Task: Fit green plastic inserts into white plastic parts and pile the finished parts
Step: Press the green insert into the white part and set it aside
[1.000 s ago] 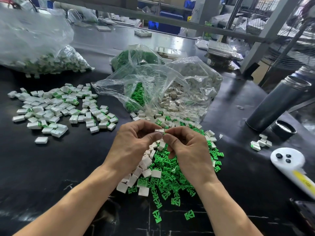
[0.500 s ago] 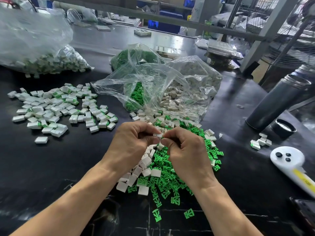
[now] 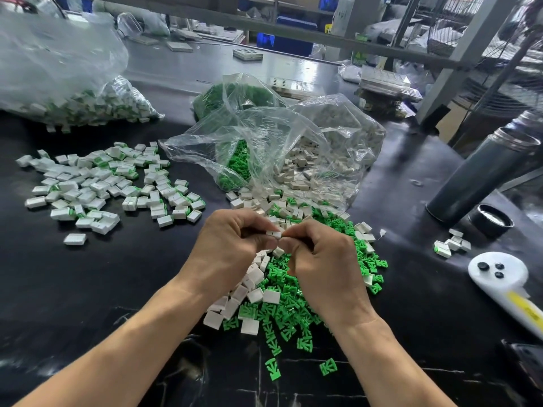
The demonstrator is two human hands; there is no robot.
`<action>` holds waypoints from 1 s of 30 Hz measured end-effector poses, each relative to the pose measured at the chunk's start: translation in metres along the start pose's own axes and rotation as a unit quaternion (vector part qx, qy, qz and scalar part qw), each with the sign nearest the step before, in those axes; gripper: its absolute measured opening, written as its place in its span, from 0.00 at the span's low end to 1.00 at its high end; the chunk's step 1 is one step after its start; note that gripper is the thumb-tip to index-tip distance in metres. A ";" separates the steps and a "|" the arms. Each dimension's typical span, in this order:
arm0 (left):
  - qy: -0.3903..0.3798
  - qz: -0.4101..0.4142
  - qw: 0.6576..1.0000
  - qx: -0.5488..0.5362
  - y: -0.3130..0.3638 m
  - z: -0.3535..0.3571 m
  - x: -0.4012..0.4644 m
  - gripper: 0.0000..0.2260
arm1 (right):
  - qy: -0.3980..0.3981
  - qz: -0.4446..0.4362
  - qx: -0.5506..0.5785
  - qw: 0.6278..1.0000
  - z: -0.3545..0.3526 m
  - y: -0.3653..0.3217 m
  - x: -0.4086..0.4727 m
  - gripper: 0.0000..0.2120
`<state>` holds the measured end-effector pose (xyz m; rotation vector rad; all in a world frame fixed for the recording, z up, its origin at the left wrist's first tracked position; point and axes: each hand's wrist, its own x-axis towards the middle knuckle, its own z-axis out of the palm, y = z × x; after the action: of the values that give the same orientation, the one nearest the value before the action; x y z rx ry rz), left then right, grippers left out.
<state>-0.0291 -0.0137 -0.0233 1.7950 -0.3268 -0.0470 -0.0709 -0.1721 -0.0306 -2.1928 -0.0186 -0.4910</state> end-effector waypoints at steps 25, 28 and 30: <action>0.039 0.126 0.980 0.148 -0.008 0.003 -0.004 0.10 | -0.018 0.142 0.240 0.960 -0.004 0.002 0.001 0.04; 0.033 0.169 0.967 0.187 -0.006 0.001 -0.004 0.07 | -0.033 0.148 0.227 0.962 -0.004 -0.001 -0.001 0.04; 0.017 0.183 0.963 0.198 -0.006 0.000 -0.004 0.07 | -0.041 0.155 0.224 0.961 -0.005 -0.003 -0.002 0.04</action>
<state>-0.0317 -0.0118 -0.0294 2.0959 -0.6764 0.3320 -0.0745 -0.1737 -0.0266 -1.7275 0.1540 -0.1920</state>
